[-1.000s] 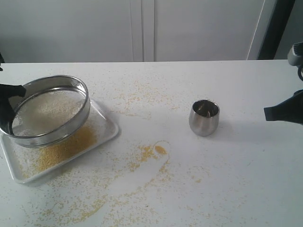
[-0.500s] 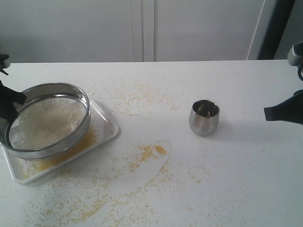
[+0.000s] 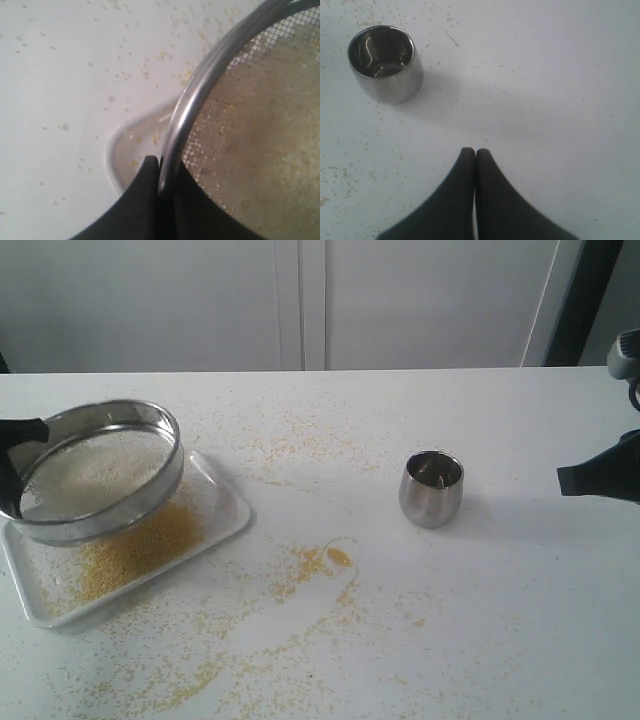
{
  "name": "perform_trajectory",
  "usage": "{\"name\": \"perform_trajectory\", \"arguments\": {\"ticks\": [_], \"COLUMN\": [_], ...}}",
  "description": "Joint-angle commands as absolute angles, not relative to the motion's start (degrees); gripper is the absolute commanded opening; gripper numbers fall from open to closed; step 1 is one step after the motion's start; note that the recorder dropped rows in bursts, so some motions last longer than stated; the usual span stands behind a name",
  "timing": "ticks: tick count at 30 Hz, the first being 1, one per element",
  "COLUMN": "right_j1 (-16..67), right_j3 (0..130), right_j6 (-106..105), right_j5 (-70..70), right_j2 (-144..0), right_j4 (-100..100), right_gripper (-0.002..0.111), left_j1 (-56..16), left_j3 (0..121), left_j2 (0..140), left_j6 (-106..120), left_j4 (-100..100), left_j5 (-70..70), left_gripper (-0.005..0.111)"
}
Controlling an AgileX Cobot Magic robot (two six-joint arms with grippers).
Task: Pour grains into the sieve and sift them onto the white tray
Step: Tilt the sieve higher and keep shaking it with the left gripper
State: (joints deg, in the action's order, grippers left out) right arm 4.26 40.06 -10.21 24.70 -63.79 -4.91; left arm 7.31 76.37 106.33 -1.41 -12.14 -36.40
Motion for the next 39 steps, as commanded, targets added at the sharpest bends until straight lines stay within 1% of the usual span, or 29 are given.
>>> {"name": "perform_trajectory", "arguments": {"ticks": [1, 2, 4, 5, 6, 8, 9, 11, 12, 13, 14, 15, 16, 18, 19, 20, 22, 23, 24, 25, 26, 28, 29, 30, 31, 33, 35, 37, 39], "right_j1": [4.4, 4.4, 4.4, 4.4, 4.4, 4.4, 4.4, 4.4, 4.4, 4.4, 4.4, 4.4, 4.4, 4.4, 4.4, 4.4, 4.4, 4.4, 4.4, 4.4, 4.4, 4.4, 4.4, 4.4, 4.4, 4.4, 4.4, 4.4, 4.4], "right_j3": [39.8, 39.8, 39.8, 39.8, 39.8, 39.8, 39.8, 39.8, 39.8, 39.8, 39.8, 39.8, 39.8, 39.8, 39.8, 39.8, 39.8, 39.8, 39.8, 39.8, 39.8, 39.8, 39.8, 39.8, 39.8, 39.8, 39.8, 39.8, 39.8], "right_j6": [-10.1, -10.1, -10.1, -10.1, -10.1, -10.1, -10.1, -10.1, -10.1, -10.1, -10.1, -10.1, -10.1, -10.1, -10.1, -10.1, -10.1, -10.1, -10.1, -10.1, -10.1, -10.1, -10.1, -10.1, -10.1, -10.1, -10.1, -10.1, -10.1], "right_j5": [24.0, 24.0, 24.0, 24.0, 24.0, 24.0, 24.0, 24.0, 24.0, 24.0, 24.1, 24.1, 24.1, 24.1, 24.1, 24.1, 24.1, 24.1, 24.1, 24.1, 24.1, 24.1, 24.1, 24.1, 24.1, 24.1, 24.1, 24.1, 24.1], "right_j2": [-63.5, -63.5, -63.5, -63.5, -63.5, -63.5, -63.5, -63.5, -63.5, -63.5, -63.5, -63.5, -63.5, -63.5, -63.5, -63.5, -63.5, -63.5, -63.5, -63.5, -63.5, -63.5, -63.5, -63.5, -63.5, -63.5, -63.5, -63.5, -63.5], "right_j4": [-4.7, -4.7, -4.7, -4.7, -4.7, -4.7, -4.7, -4.7, -4.7, -4.7, -4.7, -4.7, -4.7, -4.7, -4.7, -4.7, -4.7, -4.7, -4.7, -4.7, -4.7, -4.7, -4.7, -4.7, -4.7, -4.7, -4.7, -4.7, -4.7], "right_gripper": [0.0, 0.0, 0.0, 0.0, 0.0, 0.0, 0.0, 0.0, 0.0, 0.0, 0.0, 0.0, 0.0, 0.0, 0.0, 0.0, 0.0, 0.0, 0.0, 0.0, 0.0, 0.0, 0.0, 0.0, 0.0, 0.0, 0.0, 0.0, 0.0], "left_j1": [5.7, 5.5, 6.3, 6.6, 6.3, 6.1, 6.1, 7.3, 8.8, 9.1, 7.5, 6.0, 4.4, 6.2, 8.3, 10.9, 9.0, 7.6, 7.6, 9.0, 10.7, 9.0, 7.4, 6.7, 6.8, 10.0, 12.3, 10.6, 6.5], "left_j3": [76.7, 76.7, 76.7, 76.7, 76.7, 76.7, 76.7, 76.7, 76.7, 76.7, 76.7, 76.8, 76.8, 76.8, 76.8, 76.7, 76.7, 76.7, 76.7, 76.7, 76.5, 76.2, 76.2, 76.1, 76.1, 76.1, 76.1, 76.1, 76.1], "left_j2": [105.6, 105.6, 105.6, 105.6, 105.6, 105.6, 105.6, 105.6, 105.6, 105.6, 105.6, 105.3, 105.3, 105.3, 105.3, 105.3, 105.3, 105.3, 105.3, 105.3, 105.3, 105.0, 104.5, 104.4, 104.0, 103.9, 103.9, 103.9, 103.9], "left_j6": [18.8, 22.1, 6.0, 2.3, 7.2, 24.6, 24.4, 12.3, -1.6, -5.1, 4.9, 13.2, 17.5, 6.4, -0.8, -2.0, 10.7, 17.4, 18.3, 10.0, 0.8, 15.2, 23.1, 25.1, 21.4, 3.6, 0.0, 5.1, 11.7], "left_j4": [-15.6, -15.2, -16.1, -17.6, -17.6, -14.3, -12.1, -10.5, -11.2, -13.2, -18.5, -19.3, -15.3, -9.2, -8.4, -12.1, -20.8, -21.8, -17.4, -15.6, -18.6, -26.8, -27.6, -24.5, -19.4, -10.7, -10.1, -13.2, -15.7], "left_j5": [-36.6, -38.2, -37.3, -37.2, -37.4, -41.3, -42.7, -41.4, -40.2, -40.2, -40.3, -41.2, -42.9, -41.7, -41.0, -40.8, -41.1, -42.1, -41.8, -40.5, -39.5, -39.9, -41.0, -41.5, -40.9, -39.1, -39.4, -39.4, -39.8], "left_gripper": [0.0, 0.0, 0.0, 0.0, 0.0, 0.0, 0.0, 0.0, 0.0, 0.0, 0.0, 0.0, 0.0, 0.0, 0.0, 0.0, 0.0, 0.0, 0.0, 0.0, 0.0, 0.0, 0.0, 0.0, 0.0, 0.0, 0.0, 0.0, 0.0]}}
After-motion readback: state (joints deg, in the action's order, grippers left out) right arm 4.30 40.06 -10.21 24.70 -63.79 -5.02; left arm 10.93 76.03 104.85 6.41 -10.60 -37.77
